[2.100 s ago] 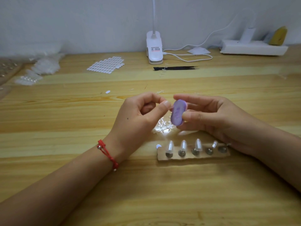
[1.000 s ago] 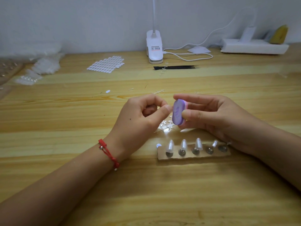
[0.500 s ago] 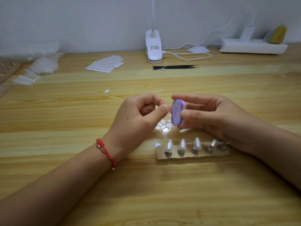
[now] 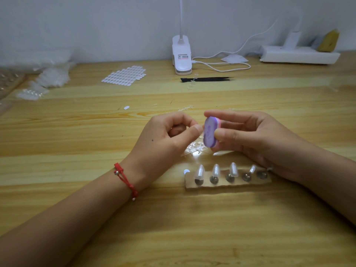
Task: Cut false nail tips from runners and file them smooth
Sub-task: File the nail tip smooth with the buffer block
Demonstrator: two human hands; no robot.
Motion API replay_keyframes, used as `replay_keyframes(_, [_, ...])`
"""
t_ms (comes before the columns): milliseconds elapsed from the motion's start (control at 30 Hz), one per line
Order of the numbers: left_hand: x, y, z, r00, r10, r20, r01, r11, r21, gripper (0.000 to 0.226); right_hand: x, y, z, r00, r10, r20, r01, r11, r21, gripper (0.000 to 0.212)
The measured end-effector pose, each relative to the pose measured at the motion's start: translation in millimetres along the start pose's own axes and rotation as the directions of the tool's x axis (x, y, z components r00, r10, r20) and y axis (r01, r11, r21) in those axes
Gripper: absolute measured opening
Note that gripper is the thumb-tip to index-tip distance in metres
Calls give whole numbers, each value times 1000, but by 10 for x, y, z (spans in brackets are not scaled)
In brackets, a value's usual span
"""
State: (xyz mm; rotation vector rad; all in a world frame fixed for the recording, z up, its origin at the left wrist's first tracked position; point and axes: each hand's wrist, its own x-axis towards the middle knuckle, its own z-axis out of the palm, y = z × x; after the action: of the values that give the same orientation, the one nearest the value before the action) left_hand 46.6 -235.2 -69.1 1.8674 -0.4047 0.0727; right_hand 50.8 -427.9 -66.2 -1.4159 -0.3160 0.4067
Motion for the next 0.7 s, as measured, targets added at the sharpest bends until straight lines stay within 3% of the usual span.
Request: replay_keyframes(700, [29,21,2,997,-25,-73,19,997,-80,22,17,-10,-4,1000,8,-7,-7,998,58,41])
